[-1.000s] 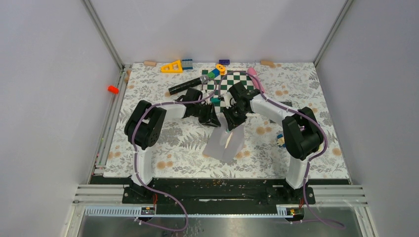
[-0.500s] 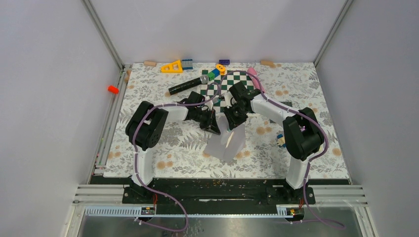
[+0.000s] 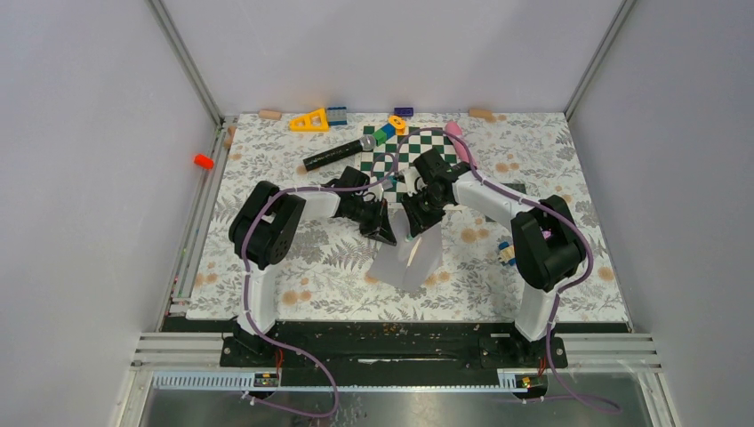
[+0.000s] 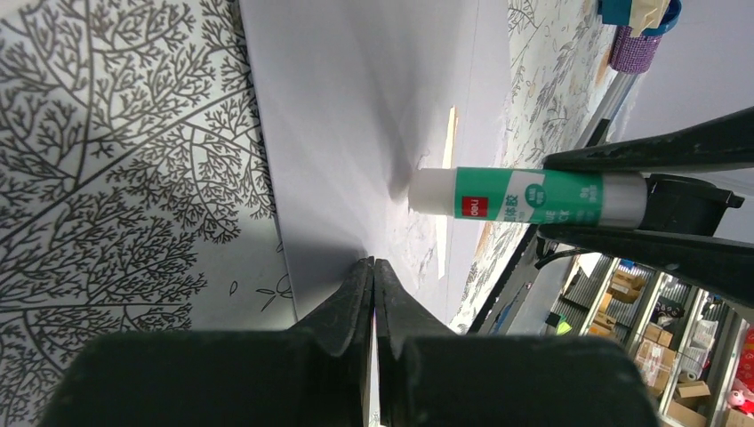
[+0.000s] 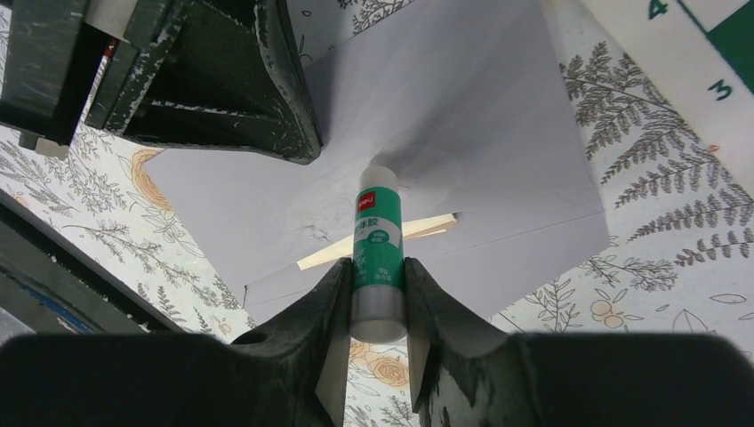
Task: Place the letter into the envelope and seal it
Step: Paint the envelope at the center of the board.
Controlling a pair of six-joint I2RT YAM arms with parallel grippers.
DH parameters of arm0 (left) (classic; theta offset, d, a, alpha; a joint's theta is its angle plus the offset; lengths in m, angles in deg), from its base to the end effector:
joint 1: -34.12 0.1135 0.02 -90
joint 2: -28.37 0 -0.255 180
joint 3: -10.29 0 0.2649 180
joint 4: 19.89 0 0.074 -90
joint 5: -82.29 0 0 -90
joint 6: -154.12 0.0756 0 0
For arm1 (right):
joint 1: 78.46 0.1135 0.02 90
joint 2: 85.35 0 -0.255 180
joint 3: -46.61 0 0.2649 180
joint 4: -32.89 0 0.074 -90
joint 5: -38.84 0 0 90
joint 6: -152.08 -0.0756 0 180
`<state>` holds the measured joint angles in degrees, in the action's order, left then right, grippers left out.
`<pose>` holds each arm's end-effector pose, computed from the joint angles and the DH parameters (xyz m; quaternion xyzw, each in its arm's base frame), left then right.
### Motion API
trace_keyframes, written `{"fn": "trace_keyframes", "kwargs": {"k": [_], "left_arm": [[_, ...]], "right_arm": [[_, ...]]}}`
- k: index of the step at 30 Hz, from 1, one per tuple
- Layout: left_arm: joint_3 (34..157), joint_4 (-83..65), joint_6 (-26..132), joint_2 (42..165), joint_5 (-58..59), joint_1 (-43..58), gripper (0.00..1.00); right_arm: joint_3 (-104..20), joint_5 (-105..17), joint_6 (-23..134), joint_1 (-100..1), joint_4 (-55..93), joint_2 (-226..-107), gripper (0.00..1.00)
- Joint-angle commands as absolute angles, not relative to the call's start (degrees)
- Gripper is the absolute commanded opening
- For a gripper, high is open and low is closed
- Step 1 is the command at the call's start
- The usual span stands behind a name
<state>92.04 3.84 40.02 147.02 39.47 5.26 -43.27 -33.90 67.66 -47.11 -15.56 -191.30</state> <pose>0.3372 -0.2492 0.0690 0.1382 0.8815 -0.4501 0.0353 0.3363 0.2312 0.1534 -0.3368 0.9042 0.1913 0.1799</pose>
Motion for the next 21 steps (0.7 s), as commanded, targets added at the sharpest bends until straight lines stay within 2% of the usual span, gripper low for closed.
{"fn": "trace_keyframes", "kwargs": {"k": [1, 16, 21], "left_arm": [[92.4, 3.8, 40.9, 149.7, 33.5, 4.9, 0.0], [92.0, 3.3, 40.2, 149.7, 33.2, 4.9, 0.0], [91.9, 3.3, 40.3, 149.7, 32.9, 4.9, 0.0]], "right_arm": [[-42.5, -31.2, 66.9, -46.3, -15.1, -189.7, 0.0], [-42.5, -29.3, 66.2, -44.1, -14.9, -191.5, 0.0], [-42.0, -33.2, 66.8, -44.1, -14.9, -191.0, 0.0]]}}
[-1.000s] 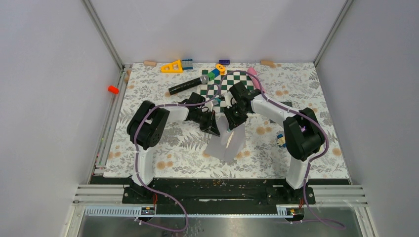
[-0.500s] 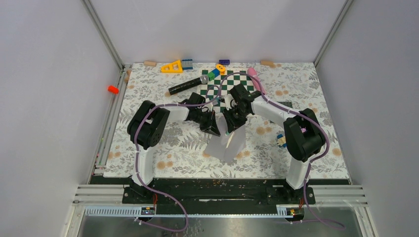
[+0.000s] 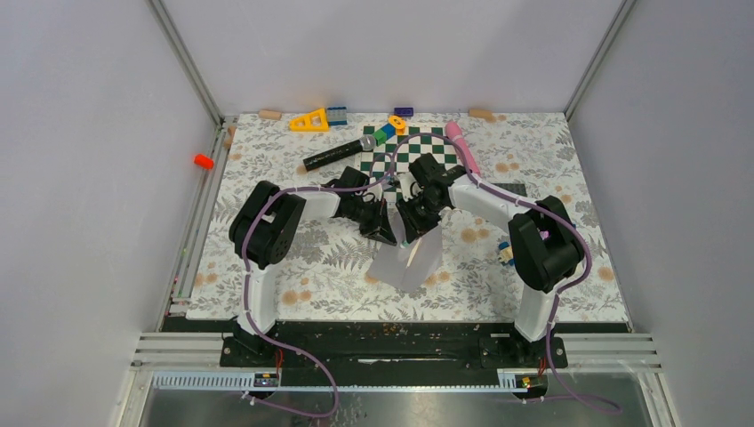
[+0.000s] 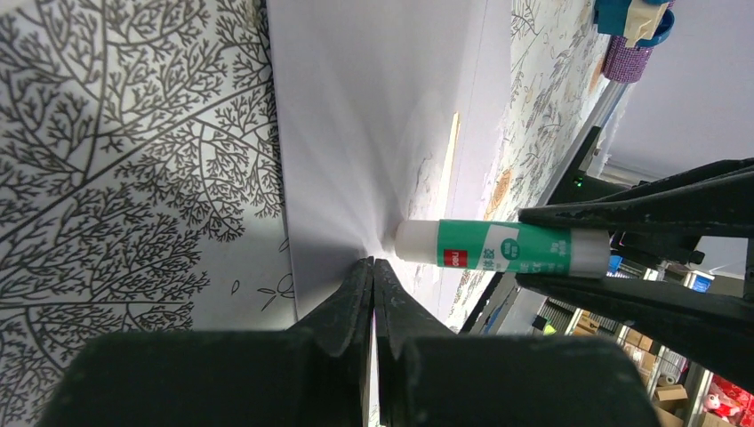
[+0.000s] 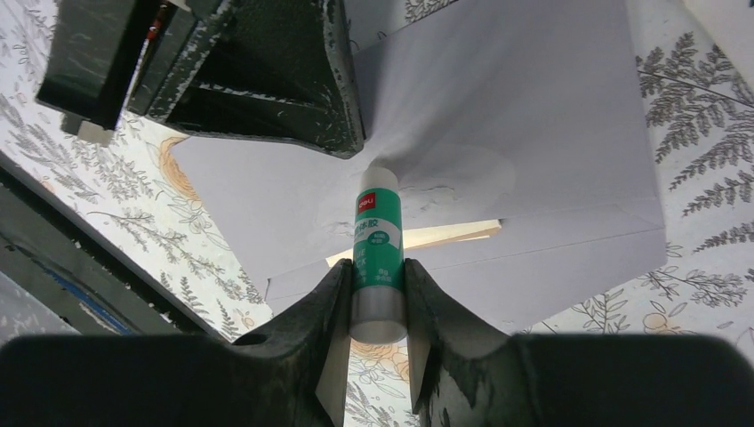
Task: Place the letter into the envelope and seal it
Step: Paint the envelope at the center of the board.
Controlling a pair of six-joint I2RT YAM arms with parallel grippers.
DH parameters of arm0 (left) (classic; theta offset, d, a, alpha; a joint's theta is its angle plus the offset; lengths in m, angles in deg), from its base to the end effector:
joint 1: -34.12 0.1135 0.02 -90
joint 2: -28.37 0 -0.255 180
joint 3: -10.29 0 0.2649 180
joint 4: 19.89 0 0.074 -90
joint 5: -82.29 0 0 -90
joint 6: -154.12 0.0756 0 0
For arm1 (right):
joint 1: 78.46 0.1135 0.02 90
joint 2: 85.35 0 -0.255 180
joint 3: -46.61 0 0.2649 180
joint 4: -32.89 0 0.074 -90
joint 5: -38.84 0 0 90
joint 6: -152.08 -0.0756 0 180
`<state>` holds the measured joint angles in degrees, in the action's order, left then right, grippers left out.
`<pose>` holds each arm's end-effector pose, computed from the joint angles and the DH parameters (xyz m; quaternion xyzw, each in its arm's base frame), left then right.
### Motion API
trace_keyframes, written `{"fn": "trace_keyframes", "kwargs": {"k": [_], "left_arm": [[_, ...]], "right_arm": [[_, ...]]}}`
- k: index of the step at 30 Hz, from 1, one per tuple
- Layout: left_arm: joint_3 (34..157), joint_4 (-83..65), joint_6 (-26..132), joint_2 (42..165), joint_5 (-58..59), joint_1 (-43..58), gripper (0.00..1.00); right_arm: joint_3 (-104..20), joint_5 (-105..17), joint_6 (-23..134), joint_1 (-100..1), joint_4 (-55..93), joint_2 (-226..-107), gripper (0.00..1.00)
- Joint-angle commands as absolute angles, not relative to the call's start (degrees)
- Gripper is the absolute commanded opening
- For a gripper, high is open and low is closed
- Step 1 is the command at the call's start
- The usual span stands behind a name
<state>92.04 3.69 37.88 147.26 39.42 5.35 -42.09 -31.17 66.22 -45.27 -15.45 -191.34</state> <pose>0.3377 -0.2486 0.0674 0.1206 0.8844 -0.4501 0.0268 0.3231 0.2423 0.1478 -0.3428 0.9003 0.2164 0.1587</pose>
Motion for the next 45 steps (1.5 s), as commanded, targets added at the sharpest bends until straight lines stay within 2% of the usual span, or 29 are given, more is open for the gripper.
{"fn": "trace_keyframes", "kwargs": {"k": [1, 11, 28, 34, 45], "left_arm": [[91.9, 3.3, 40.3, 149.6, 32.9, 4.9, 0.0], [91.6, 3.3, 40.5, 149.1, 32.6, 4.9, 0.0], [91.6, 3.5, 40.6, 148.8, 32.1, 4.9, 0.0], [91.4, 3.6, 40.4, 148.6, 31.2, 4.9, 0.0], [91.3, 3.2, 39.8, 148.7, 30.4, 4.9, 0.0]], "right_arm": [[-41.9, -34.5, 67.0, -44.1, -14.8, -190.9, 0.0], [-42.0, -43.4, 67.6, -44.6, -13.7, -190.7, 0.0], [-41.5, -50.8, 68.1, -45.4, -11.6, -189.5, 0.0], [-40.9, -49.8, 68.5, -45.6, -11.5, -188.5, 0.0], [-41.2, -37.1, 69.8, -45.6, -15.7, -187.4, 0.0]]}}
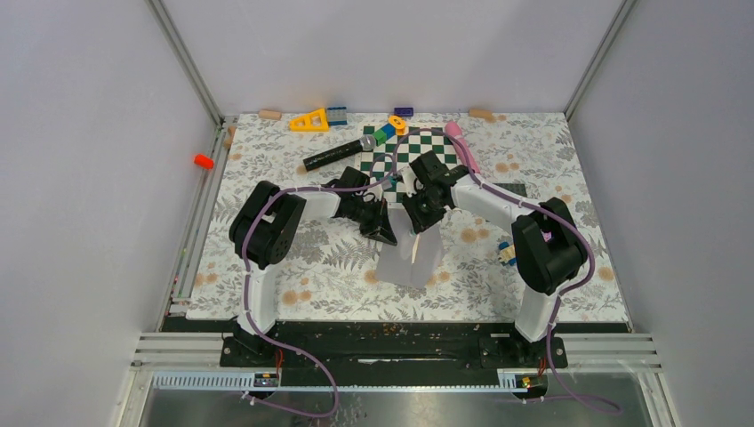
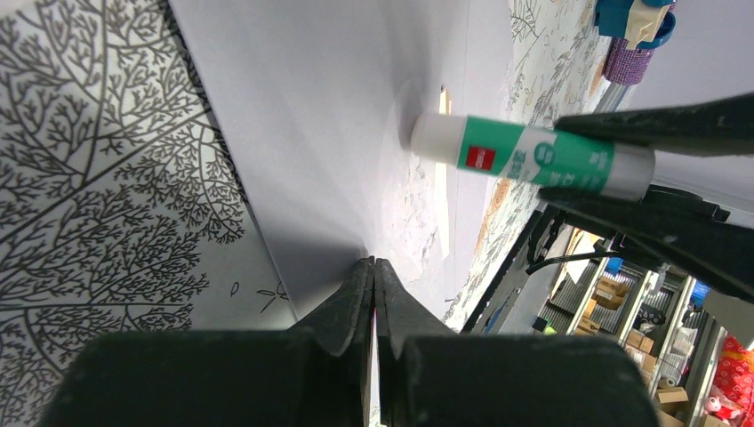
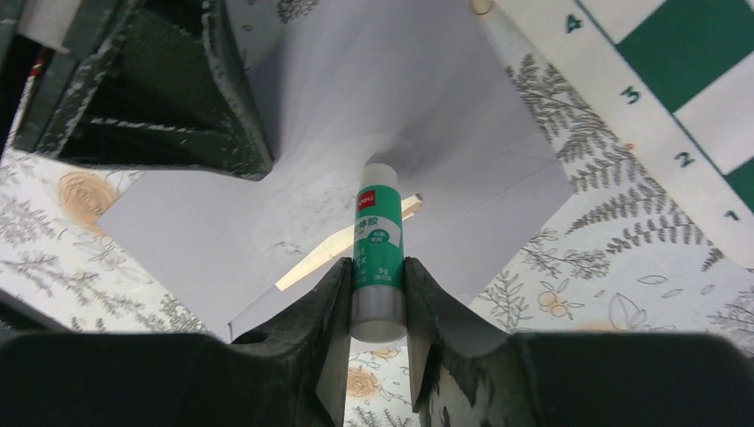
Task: Place the letter into the envelope and seal it
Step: Paint the envelope at the center of the board.
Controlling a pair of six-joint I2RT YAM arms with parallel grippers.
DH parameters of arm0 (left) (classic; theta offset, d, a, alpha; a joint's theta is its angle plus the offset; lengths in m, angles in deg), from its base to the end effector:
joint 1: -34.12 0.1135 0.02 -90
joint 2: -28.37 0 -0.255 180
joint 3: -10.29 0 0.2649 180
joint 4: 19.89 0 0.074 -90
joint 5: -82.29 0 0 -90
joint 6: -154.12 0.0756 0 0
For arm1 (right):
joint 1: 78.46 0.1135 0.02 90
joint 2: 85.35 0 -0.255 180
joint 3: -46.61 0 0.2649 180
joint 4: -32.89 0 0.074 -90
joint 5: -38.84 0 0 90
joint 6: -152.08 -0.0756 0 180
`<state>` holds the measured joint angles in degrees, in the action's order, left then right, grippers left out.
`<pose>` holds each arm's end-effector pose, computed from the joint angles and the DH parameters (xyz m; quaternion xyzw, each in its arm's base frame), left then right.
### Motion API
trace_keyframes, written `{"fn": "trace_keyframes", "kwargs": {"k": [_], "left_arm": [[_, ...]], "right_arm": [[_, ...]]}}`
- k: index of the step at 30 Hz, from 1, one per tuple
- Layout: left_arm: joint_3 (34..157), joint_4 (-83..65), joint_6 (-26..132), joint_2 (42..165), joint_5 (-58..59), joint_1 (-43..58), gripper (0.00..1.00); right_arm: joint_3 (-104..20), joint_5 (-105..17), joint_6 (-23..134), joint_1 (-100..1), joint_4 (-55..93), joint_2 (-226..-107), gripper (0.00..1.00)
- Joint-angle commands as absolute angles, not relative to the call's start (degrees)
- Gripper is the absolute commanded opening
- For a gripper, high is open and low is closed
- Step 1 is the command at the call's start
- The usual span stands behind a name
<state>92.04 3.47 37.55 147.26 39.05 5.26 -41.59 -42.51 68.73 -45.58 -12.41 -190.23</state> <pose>0.3380 -0.2492 0.0673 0.1188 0.8854 -0.4484 0.0284 0.3374 0.2316 0.1526 -0.3444 0.9043 0.1260 0.2185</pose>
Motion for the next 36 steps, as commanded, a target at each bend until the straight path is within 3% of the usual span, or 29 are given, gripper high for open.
{"fn": "trace_keyframes", "kwargs": {"k": [1, 6, 22, 36], "left_arm": [[91.3, 3.2, 39.6, 148.8, 30.4, 4.9, 0.0], [91.3, 3.0, 39.6, 148.9, 30.4, 4.9, 0.0], [91.2, 2.6, 39.6, 148.7, 30.6, 4.9, 0.0], [91.2, 2.6, 39.5, 148.9, 30.7, 4.7, 0.0]], "right_arm": [[-41.2, -36.7, 69.8, -45.5, -15.9, -187.2, 0.0], [-41.3, -35.1, 70.2, -45.3, -16.8, -187.1, 0.0], [-41.0, -47.2, 70.4, -45.3, -12.7, -188.0, 0.0], [-41.2, -38.2, 70.5, -45.2, -11.6, -188.2, 0.0]]}}
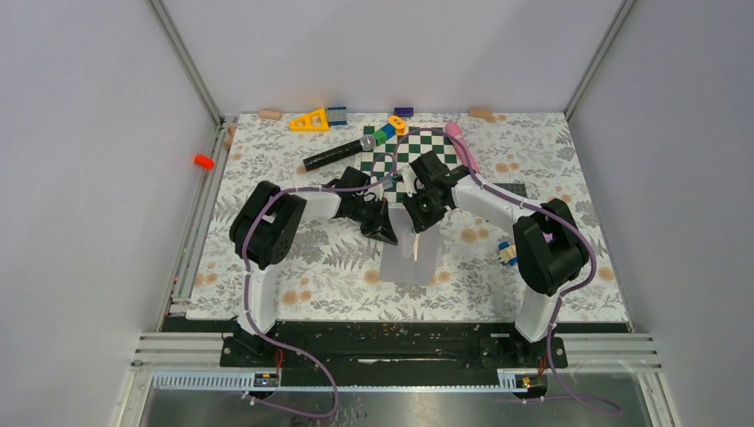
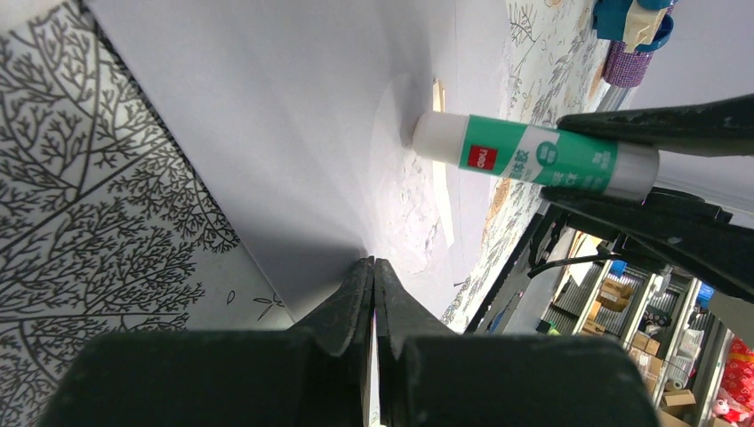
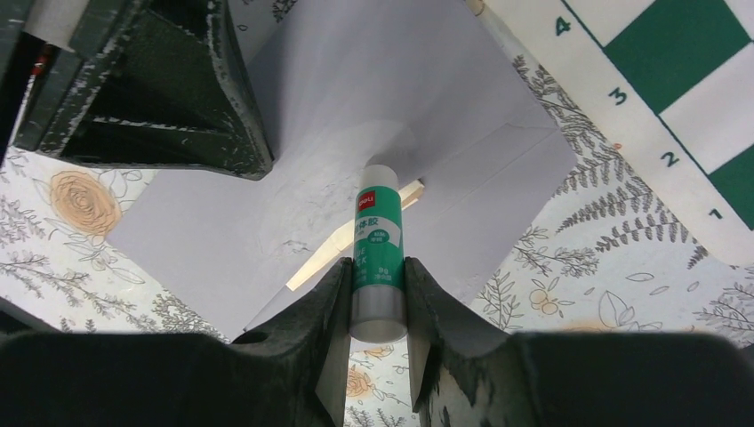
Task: Place the letter into the envelope and seal it
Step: Paint the envelope at the center of the board.
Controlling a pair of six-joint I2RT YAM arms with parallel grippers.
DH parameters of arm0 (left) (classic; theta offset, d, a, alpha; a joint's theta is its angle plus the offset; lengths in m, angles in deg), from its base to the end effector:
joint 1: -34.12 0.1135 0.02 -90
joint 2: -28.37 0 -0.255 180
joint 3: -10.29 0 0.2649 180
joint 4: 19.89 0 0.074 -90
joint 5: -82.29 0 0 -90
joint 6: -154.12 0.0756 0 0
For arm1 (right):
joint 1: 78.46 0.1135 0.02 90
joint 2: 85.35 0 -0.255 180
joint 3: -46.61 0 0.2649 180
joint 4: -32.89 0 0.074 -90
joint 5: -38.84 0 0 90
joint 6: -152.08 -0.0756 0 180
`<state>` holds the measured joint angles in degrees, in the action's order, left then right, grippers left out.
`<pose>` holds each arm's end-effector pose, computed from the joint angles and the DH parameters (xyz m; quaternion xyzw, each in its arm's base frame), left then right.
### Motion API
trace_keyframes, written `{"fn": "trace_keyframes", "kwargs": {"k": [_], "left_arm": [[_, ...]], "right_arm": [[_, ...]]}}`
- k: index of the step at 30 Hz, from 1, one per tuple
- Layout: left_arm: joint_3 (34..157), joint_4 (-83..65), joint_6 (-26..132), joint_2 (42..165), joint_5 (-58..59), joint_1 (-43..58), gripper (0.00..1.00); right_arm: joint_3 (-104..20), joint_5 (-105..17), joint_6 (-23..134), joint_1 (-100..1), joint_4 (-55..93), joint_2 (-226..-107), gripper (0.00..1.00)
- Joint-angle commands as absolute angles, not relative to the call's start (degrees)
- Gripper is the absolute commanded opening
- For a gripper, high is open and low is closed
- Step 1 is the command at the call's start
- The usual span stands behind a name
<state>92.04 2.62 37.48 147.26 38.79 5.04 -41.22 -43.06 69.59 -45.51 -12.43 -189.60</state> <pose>0.3387 -0.2511 0.0681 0.1222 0.8844 -0.4492 0.0346 0.3360 0.2305 0.1547 -0.3507 0.9017 0.1204 0.2225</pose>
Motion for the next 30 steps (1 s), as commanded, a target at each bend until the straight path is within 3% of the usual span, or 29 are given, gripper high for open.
{"fn": "trace_keyframes", "kwargs": {"k": [1, 16, 30], "left_arm": [[91.3, 2.6, 39.5, 149.0, 30.6, 4.7, 0.0], [91.3, 2.5, 39.2, 148.8, 30.2, 4.7, 0.0], [91.1, 2.4, 39.1, 148.5, 30.2, 4.7, 0.0]], "right_arm": [[-41.1, -37.6, 70.9, -45.2, -12.0, -188.2, 0.0], [-40.1, -32.2, 74.4, -43.5, -17.8, -188.2, 0.0], [-41.0, -32.4, 70.0, -43.3, -13.2, -187.4, 0.0]]}}
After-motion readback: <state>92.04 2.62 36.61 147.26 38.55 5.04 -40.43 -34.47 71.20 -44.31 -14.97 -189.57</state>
